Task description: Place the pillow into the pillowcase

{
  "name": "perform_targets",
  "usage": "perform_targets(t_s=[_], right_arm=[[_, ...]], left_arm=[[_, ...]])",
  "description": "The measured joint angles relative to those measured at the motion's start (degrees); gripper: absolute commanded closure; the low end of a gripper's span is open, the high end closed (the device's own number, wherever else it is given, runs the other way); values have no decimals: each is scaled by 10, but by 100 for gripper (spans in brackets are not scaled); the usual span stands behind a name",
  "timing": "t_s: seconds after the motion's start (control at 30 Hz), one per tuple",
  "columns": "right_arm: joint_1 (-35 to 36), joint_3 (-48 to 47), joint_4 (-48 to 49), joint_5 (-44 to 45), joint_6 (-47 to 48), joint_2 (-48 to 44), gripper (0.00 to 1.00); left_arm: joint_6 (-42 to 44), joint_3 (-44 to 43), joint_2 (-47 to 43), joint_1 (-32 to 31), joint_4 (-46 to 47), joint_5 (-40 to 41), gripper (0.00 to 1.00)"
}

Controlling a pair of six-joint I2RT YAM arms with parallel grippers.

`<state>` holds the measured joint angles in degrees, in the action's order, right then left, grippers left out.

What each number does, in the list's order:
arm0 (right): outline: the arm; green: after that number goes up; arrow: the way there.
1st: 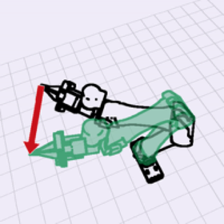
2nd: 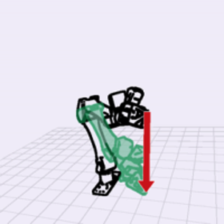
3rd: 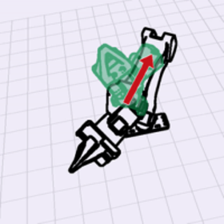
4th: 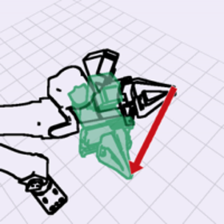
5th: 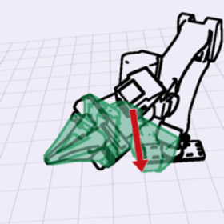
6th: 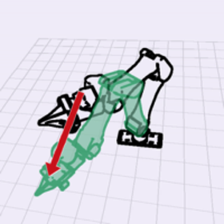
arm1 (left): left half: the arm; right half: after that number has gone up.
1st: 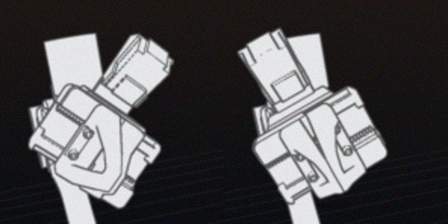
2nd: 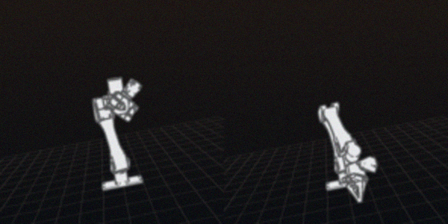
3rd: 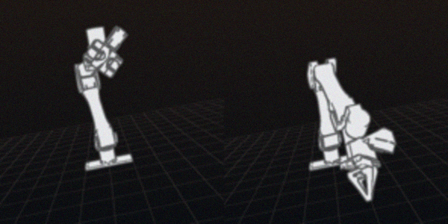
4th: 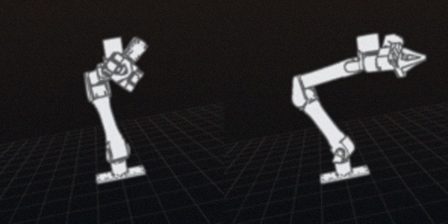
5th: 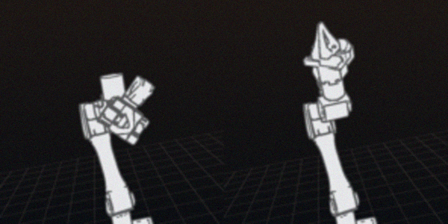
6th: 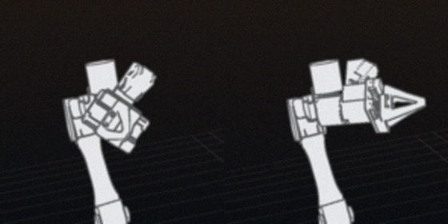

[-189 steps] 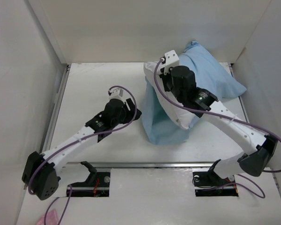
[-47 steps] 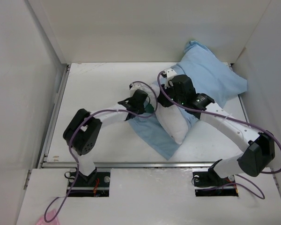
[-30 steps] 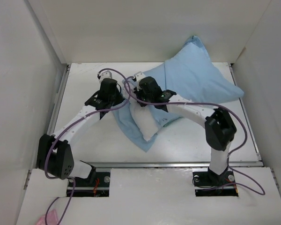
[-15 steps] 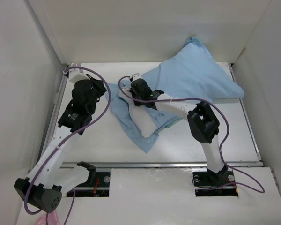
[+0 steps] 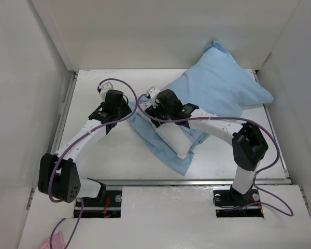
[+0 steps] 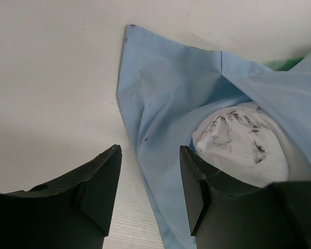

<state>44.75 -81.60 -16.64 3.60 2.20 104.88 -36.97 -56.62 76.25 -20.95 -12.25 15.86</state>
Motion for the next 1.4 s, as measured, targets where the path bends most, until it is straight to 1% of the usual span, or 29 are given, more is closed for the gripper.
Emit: perform_targets(t_s=[0.17, 0.27, 0.33, 0.37, 0.4, 0.43, 0.5, 0.67, 0.7, 0.77, 0.8, 0.9, 0.93, 0.97, 1.0, 1.03, 1.07, 1.1, 1.13, 1.27, 1.37, 1.4], right_arm=[[25, 3, -9, -5, 97, -34, 24], [40, 3, -9, -6, 145, -43, 22], [45, -3, -12, -8, 168, -42, 22], [47, -12, -16, -10, 177, -37, 20], [48, -24, -17, -11, 185, -29, 10], [49, -38, -19, -11, 190, -19, 9], [49, -62, -15, -10, 202, 4, 7], [49, -76, 17, 14, 221, 58, 8], [49, -77, 24, 26, 223, 70, 13], [49, -81, 36, 53, 229, 93, 86], [49, -83, 43, 67, 229, 101, 100], [47, -76, 74, 95, 210, 103, 100], [47, -66, 85, 100, 203, 94, 100], [48, -55, 92, 103, 194, 83, 100], [48, -44, 96, 105, 183, 69, 100], [47, -36, 99, 106, 171, 56, 100], [47, -30, 101, 106, 160, 43, 100], [45, -24, 102, 106, 147, 29, 100], [43, -19, 103, 104, 135, 15, 100], [31, -14, 102, 94, 94, -24, 100], [20, -11, 101, 79, 66, -41, 100], [17, -10, 99, 71, 57, -45, 100]], left_arm=[[-2, 12, -4, 18, 17, -23, 54], [-4, 42, -16, 19, 29, -43, 52], [-4, 59, -22, 19, 31, -57, 51], [-4, 64, -24, 19, 34, -66, 50], [-4, 76, -29, 19, 35, -73, 50], [-6, 83, -32, 19, 36, -79, 48], [-6, 92, -39, 19, 37, -88, 47], [-9, 98, -53, 20, 38, -96, 43], [-9, 100, -55, 20, 38, -96, 39], [-6, 102, -58, 23, 38, -97, 35], [-5, 102, -59, 24, 38, -98, 35], [1, 102, -59, 23, 48, -113, 32], [6, 102, -58, 23, 53, -119, 28], [11, 102, -56, 23, 59, -127, 20], [16, 102, -53, 23, 67, -136, 18], [21, 102, -47, 23, 76, -146, 18], [25, 102, -39, 23, 86, -158, 9], [30, 102, -31, 23, 95, -167, 7], [33, 102, -18, 23, 107, -179, 0], [40, 101, 22, 14, 138, -190, 0], [44, 82, 70, 2, 146, -173, 0], [46, 69, 92, -1, 147, -167, 2]])
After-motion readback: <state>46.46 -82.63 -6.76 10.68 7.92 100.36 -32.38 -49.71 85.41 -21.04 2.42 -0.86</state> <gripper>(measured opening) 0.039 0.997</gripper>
